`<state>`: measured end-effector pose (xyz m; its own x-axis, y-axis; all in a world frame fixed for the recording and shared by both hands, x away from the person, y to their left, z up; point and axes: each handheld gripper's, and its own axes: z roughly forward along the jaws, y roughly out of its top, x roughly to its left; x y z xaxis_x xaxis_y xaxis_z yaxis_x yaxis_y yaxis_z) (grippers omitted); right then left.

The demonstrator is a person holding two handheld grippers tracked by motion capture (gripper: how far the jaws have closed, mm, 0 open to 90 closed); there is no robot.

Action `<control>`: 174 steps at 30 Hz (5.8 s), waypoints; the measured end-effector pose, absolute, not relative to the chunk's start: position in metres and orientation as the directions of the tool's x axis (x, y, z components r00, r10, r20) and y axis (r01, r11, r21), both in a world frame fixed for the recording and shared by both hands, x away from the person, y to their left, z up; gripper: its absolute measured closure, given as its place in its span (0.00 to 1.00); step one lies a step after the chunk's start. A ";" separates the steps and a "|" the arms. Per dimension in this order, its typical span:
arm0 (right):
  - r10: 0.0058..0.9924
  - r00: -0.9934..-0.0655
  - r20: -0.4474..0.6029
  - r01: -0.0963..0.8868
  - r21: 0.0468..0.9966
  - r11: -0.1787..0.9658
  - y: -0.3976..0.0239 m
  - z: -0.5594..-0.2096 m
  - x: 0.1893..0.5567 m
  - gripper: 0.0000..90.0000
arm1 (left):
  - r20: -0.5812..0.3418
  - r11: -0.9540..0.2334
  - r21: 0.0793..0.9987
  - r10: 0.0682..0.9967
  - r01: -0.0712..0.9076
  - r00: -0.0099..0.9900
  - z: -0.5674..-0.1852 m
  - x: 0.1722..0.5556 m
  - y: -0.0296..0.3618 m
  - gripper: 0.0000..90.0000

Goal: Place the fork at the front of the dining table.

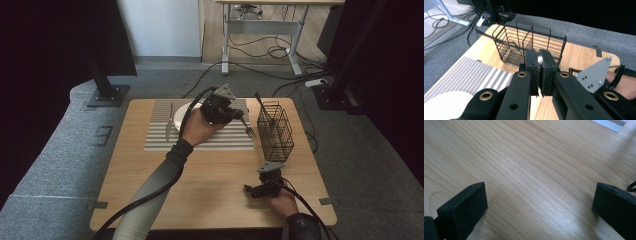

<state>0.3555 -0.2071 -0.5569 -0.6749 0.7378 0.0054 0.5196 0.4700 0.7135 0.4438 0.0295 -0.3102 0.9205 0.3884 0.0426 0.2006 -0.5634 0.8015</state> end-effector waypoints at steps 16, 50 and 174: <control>0.733 -0.680 0.002 0.520 0.706 0.480 -0.205 -0.555 0.355 0.01 | 0.015 -0.583 0.776 0.396 0.238 0.918 -0.349 0.429 0.070 0.96; 0.599 -0.797 -0.077 0.323 0.784 0.530 -0.115 -0.477 0.396 0.73 | -0.030 -0.591 0.758 0.391 0.276 0.920 -0.385 0.408 0.093 0.96; 0.894 -0.439 -0.091 0.653 0.651 0.387 -0.128 -0.502 0.579 0.96 | -0.007 -0.583 0.660 0.626 0.474 0.780 -0.550 0.333 0.160 0.00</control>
<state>0.5789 -0.1278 -0.5019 -0.4392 0.8937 -0.0912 0.6532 0.3874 0.6506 0.3329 0.1598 -0.5495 0.7796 0.6262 -0.0069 0.4742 -0.5831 0.6597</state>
